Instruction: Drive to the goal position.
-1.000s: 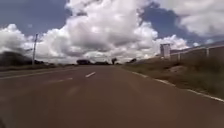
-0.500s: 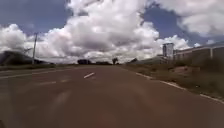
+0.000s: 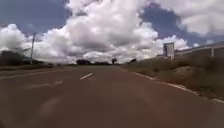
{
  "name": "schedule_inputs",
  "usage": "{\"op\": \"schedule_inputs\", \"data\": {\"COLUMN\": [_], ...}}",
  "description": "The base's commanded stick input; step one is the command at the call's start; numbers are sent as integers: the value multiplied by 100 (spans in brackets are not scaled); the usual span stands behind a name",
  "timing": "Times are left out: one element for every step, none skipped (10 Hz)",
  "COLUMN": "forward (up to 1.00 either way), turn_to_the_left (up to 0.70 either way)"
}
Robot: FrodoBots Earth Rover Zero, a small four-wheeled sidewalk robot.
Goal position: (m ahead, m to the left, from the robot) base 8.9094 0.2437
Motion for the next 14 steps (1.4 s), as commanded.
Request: {"op": "schedule_inputs", "data": {"forward": [100, 100, 100, 100, 100, 100, 100, 100, 100, 100, 100, 100, 100, 100], "turn_to_the_left": [0, -13, -29, -37, -39, -35, -27, -18, -9, -1, 0, 0, 0, 0]}}
